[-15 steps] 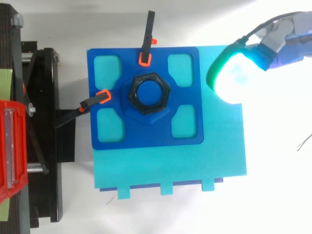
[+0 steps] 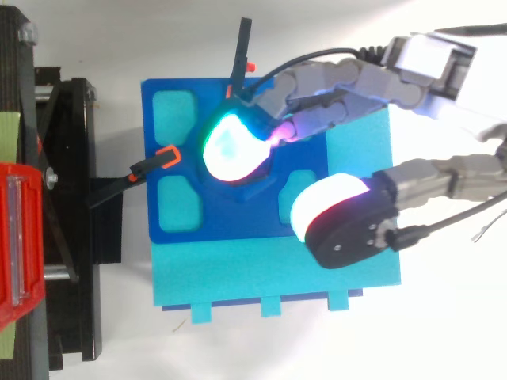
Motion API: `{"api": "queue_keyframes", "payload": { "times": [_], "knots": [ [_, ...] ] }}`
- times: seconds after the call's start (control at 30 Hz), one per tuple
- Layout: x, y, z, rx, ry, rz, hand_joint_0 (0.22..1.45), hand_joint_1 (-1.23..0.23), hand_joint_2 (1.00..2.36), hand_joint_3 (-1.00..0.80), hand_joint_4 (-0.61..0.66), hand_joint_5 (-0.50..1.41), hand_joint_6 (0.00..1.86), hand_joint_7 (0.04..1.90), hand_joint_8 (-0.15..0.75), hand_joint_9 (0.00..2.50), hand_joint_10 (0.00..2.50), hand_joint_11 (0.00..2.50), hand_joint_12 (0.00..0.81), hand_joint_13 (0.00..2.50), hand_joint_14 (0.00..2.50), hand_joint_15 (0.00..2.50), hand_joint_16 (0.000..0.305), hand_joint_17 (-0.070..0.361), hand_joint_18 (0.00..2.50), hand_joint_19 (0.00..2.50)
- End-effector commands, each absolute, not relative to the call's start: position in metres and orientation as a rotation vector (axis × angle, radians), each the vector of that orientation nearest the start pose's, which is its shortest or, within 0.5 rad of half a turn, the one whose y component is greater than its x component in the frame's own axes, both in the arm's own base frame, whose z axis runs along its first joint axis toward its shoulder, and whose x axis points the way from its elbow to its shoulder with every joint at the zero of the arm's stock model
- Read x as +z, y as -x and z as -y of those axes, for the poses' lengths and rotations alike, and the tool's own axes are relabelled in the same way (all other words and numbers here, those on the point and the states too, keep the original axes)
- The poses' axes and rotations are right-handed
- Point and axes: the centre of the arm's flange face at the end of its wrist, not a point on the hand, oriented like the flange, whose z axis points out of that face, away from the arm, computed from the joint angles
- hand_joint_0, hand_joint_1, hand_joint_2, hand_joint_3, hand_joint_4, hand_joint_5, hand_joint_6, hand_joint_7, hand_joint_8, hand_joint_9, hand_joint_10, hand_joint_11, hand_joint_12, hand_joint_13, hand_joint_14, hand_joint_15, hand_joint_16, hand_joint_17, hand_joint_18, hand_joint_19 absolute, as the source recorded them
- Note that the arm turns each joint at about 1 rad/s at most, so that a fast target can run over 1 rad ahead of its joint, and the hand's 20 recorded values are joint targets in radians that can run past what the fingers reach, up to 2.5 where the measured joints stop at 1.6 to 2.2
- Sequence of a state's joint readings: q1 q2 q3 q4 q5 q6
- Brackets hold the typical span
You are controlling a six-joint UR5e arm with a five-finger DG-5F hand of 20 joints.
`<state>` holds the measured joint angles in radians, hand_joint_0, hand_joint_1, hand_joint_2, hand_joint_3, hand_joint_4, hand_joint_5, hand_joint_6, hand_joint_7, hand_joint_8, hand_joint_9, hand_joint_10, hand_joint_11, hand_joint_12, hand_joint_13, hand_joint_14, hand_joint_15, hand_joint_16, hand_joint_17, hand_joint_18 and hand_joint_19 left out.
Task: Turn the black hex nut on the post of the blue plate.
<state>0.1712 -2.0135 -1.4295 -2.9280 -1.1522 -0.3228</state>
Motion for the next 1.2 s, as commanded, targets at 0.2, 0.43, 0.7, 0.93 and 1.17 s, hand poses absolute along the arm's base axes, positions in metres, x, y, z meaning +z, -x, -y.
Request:
{"api": "queue_keyframes", "payload": {
  "times": [0.2,0.43,0.7,0.93,1.17],
  "knots": [
    [0.326,-0.669,0.062,0.606,-1.017,-1.325,0.52,-0.49,1.0,-0.49,0.22,-0.17,0.5,0.74,0.29,0.69,0.0,0.0,0.351,0.4,0.0,0.01,0.049,0.11,0.05,0.11],
    [0.328,-0.673,0.062,0.512,-0.84,-1.403,0.52,-0.49,1.0,-0.49,0.23,-0.17,0.5,0.76,0.293,0.69,0.0,0.0,0.36,0.37,0.0,0.01,0.048,0.109,0.0,0.1],
    [0.332,-0.676,0.064,0.381,-0.718,-1.41,0.52,-0.49,1.0,-0.49,0.24,-0.16,0.5,0.76,0.294,0.69,0.0,0.0,0.364,0.36,0.0,0.01,0.048,0.109,0.0,0.09],
    [0.331,-0.676,0.06,0.392,-0.688,-1.44,0.52,-0.49,1.0,-0.49,0.25,-0.16,0.5,0.77,0.298,0.7,0.0,0.01,0.366,0.36,0.0,0.01,0.049,0.11,0.0,0.1],
    [0.331,-0.676,0.053,0.374,-0.61,-1.482,0.52,-0.49,1.0,-0.49,0.25,-0.16,0.5,0.76,0.302,0.71,0.0,0.02,0.367,0.36,0.0,0.01,0.049,0.11,0.0,0.1]
  ]
}}
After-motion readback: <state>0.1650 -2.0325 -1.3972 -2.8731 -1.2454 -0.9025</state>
